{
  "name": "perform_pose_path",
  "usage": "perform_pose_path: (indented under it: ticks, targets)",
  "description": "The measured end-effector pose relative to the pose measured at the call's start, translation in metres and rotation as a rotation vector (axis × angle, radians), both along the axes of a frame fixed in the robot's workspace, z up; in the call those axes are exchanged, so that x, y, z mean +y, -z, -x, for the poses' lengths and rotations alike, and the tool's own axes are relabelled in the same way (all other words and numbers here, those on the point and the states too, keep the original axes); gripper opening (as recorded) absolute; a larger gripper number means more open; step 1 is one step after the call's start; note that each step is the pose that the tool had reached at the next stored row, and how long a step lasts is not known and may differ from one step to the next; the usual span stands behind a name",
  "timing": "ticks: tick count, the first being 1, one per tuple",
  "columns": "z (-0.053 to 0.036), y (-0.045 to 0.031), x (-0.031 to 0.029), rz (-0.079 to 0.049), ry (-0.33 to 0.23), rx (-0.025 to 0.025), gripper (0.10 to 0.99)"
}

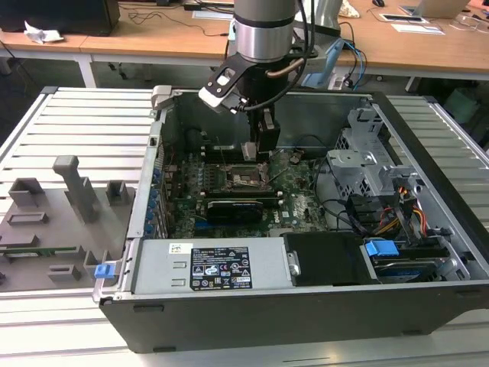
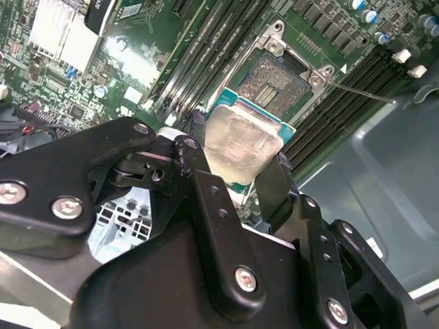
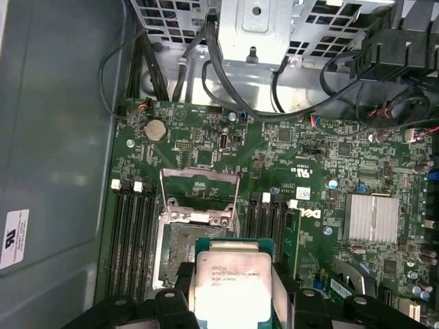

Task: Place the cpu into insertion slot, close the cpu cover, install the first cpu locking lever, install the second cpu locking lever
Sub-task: 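Place the cpu into insertion slot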

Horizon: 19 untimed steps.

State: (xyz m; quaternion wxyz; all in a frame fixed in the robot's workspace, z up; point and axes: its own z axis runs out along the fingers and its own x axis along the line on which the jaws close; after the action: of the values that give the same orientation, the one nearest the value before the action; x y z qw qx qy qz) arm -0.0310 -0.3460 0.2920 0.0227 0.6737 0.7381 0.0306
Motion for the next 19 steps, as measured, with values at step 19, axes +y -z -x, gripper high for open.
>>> perform_pose_path:
  ticks: [19]
  targets:
    - [0.0, 0.0116, 0.0, 0.0, 0.0, 0.007, 0.533]
